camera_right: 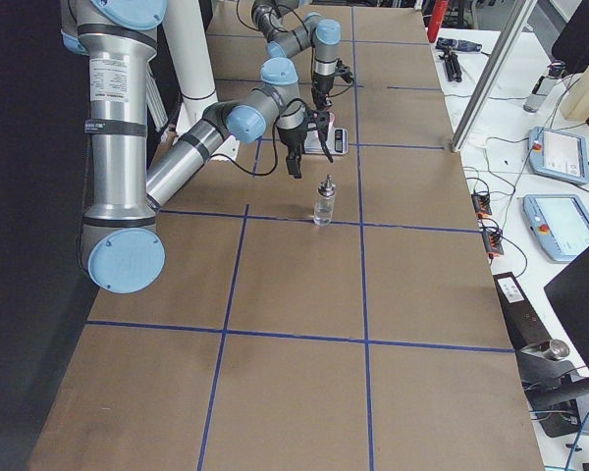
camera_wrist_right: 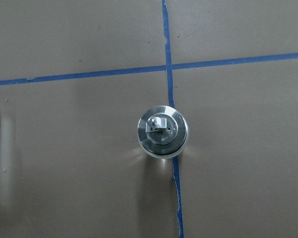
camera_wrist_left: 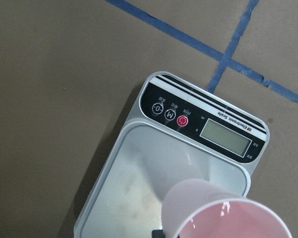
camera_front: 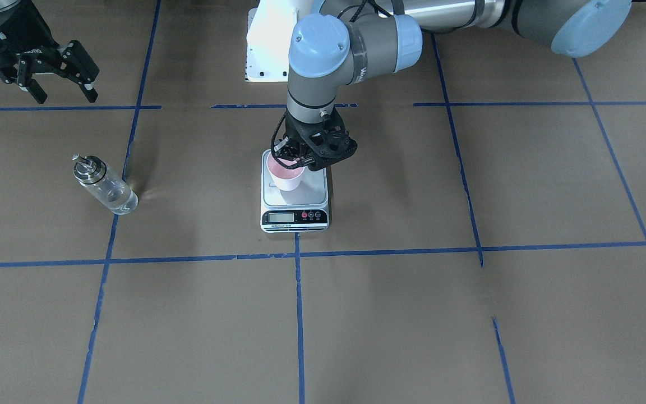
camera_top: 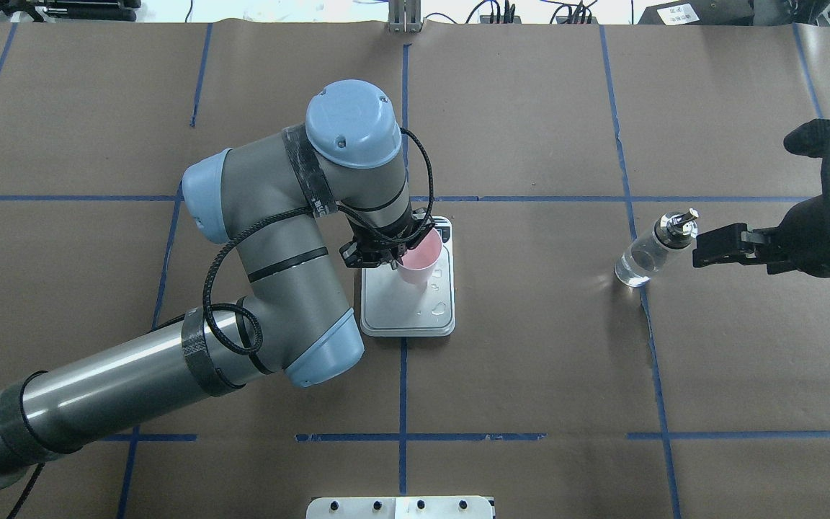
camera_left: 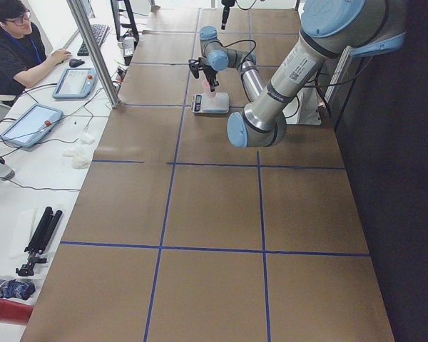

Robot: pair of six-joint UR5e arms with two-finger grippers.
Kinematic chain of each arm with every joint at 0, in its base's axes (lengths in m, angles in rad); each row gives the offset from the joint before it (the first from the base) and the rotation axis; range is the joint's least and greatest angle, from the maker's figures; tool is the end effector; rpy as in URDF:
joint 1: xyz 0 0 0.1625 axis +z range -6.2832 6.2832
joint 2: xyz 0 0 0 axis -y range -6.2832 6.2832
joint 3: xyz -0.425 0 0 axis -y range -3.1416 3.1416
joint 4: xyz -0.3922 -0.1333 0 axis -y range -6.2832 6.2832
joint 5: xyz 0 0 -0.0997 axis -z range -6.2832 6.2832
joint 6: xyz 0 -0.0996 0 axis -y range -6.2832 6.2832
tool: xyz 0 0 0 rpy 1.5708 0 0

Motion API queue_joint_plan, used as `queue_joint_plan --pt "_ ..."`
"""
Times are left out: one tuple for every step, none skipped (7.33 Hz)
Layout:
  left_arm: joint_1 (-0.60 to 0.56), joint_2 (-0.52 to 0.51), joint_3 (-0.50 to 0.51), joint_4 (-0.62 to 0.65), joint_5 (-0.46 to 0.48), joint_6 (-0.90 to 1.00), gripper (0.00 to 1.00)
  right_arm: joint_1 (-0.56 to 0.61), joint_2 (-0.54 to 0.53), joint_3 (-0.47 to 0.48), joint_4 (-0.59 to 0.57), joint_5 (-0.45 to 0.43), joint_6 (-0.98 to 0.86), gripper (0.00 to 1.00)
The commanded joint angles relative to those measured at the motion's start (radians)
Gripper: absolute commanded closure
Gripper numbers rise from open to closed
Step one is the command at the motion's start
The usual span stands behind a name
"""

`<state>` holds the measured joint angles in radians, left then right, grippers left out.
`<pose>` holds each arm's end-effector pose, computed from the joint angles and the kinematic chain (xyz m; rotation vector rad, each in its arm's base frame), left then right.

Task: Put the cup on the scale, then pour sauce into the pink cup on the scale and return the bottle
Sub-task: 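Release the cup on the scale while the right gripper reaches the bottle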

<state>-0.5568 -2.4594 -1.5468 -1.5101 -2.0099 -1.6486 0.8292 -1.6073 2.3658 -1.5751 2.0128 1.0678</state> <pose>0.5619 -0.4569 0.1228 -0.2170 0.8721 -0.4153 -0.2057 -0.3588 0.3148 0.1274 -0.8428 0.1396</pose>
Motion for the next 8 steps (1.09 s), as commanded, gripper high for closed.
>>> queue_joint_plan --pt "0.005 0.019 -0.001 -0.016 0.0 0.006 1.0 -0.013 -0.008 0.0 0.001 0.0 0.003 0.0" --pt "0.005 0.029 -0.002 -0.027 0.0 0.007 1.0 -0.015 -0.008 0.0 0.001 0.0 0.003 0.0" --pt "0.005 0.037 -0.006 -0.041 0.0 0.021 1.0 -0.016 -0.009 0.0 0.001 -0.002 0.003 0.0" --pt "0.005 0.039 -0.009 -0.042 -0.006 0.048 0.37 -0.019 -0.01 0.0 0.001 -0.006 0.004 0.0" --pt "0.005 0.046 -0.024 -0.039 0.002 0.07 0.0 -0.03 -0.014 0.0 0.003 -0.011 0.015 0.0" --pt "0.005 0.069 -0.079 -0.036 0.003 0.07 0.0 -0.06 -0.013 0.0 0.004 -0.038 0.056 0.0" --pt "0.003 0.104 -0.134 -0.032 0.003 0.072 0.0 -0.106 -0.014 0.0 0.004 -0.101 0.07 0.0" --pt "0.0 0.12 -0.169 -0.027 0.003 0.072 0.0 -0.132 -0.014 0.0 0.007 -0.156 0.073 0.0"
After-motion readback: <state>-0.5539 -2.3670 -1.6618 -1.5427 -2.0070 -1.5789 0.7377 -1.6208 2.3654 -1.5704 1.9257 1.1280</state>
